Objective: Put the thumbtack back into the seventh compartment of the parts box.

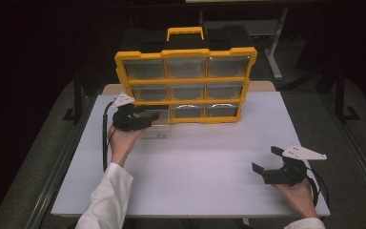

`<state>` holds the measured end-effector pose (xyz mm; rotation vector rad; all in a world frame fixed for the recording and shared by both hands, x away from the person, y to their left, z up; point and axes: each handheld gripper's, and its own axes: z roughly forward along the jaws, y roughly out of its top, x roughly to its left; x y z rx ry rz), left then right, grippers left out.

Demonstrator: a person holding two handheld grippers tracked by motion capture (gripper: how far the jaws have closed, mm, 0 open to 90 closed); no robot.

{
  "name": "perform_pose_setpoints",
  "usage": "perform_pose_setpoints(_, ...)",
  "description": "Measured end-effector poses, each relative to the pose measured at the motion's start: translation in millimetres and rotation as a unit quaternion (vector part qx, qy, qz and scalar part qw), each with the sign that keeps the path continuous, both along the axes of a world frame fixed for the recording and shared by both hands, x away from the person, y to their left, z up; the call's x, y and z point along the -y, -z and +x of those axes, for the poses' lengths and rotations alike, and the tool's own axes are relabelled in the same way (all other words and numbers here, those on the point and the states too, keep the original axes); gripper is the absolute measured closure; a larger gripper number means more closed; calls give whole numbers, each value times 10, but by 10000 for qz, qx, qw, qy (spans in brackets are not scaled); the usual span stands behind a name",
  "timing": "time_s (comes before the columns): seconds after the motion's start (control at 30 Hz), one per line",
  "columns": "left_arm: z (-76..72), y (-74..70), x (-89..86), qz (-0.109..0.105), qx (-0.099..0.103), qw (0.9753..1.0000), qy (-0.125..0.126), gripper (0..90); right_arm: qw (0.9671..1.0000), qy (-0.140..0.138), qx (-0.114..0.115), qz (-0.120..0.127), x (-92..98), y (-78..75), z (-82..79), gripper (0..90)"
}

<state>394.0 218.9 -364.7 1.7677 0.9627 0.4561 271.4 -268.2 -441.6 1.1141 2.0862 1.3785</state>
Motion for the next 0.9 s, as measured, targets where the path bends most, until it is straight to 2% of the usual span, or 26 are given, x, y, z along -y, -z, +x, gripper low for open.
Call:
perform_pose_setpoints(0.1,-14,12,-12,-16,2,10000,93,112,10000,5,-4,-3,0,1,0,0)
perform_pose_setpoints(0.13,-33,18,-20,-18,-25,9999,115,112,10000,6,-6,-5,-1,2,-1,0)
perform_pose_setpoints(0.2,-43,29,-15,44,-113,9999,118,21,10000,3,-27,-30,-8,4,-1,0)
perform_pose_setpoints(0.27,-71,40,-16,121,-69,9998,130,11,10000,1,-18,-31,-13,1,1,0)
perform_pose_setpoints(0.33,-88,55,-27,128,-108,9998,130,0,10000,1,-17,-28,-18,-1,1,0)
perform_pose_setpoints(0.5,-181,124,-110,-59,-116,9999,72,0,10000,1,-13,-14,-11,-2,-2,0)
perform_pose_setpoints(0.77,-349,216,-181,-73,64,9999,-76,0,10000,2,-10,-6,-13,-7,-2,0)
perform_pose_setpoints(0.9,-399,222,-166,-52,57,10000,19,0,10000,-3,2,-16,-14,-7,-4,0)
